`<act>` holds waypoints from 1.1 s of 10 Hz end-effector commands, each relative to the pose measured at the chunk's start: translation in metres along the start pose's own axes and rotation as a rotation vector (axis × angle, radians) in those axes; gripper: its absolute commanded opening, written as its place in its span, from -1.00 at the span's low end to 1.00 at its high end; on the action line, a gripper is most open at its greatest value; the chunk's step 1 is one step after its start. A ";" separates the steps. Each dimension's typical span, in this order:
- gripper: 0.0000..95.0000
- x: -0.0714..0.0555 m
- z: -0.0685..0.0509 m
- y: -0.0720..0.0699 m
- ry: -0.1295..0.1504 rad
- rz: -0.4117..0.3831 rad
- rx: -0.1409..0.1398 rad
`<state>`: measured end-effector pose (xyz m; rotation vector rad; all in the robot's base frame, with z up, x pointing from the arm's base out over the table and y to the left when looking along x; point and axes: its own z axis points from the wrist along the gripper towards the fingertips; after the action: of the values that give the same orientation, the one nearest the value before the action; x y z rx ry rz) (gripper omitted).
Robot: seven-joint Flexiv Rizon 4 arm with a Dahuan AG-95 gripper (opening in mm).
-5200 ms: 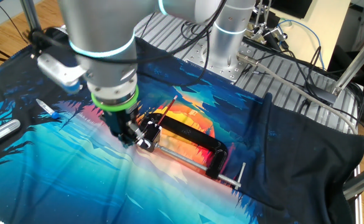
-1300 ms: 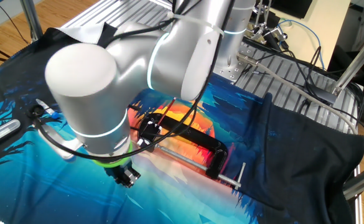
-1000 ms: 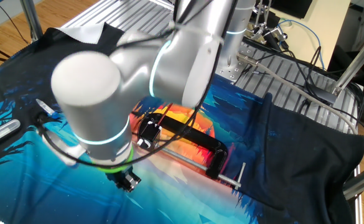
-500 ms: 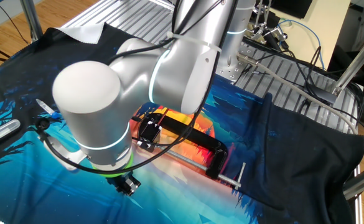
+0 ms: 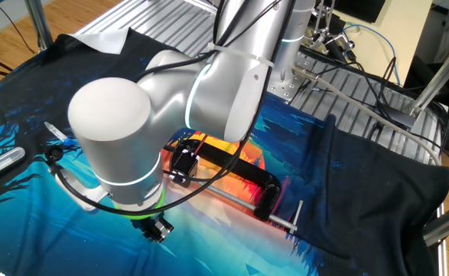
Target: Sharpen the pencil with a pencil sharpener
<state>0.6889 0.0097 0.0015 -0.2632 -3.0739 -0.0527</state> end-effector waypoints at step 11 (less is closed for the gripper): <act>-0.60 0.018 -0.045 -0.024 0.012 -0.032 0.013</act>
<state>0.6689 -0.0122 0.0464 -0.2149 -3.0655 -0.0333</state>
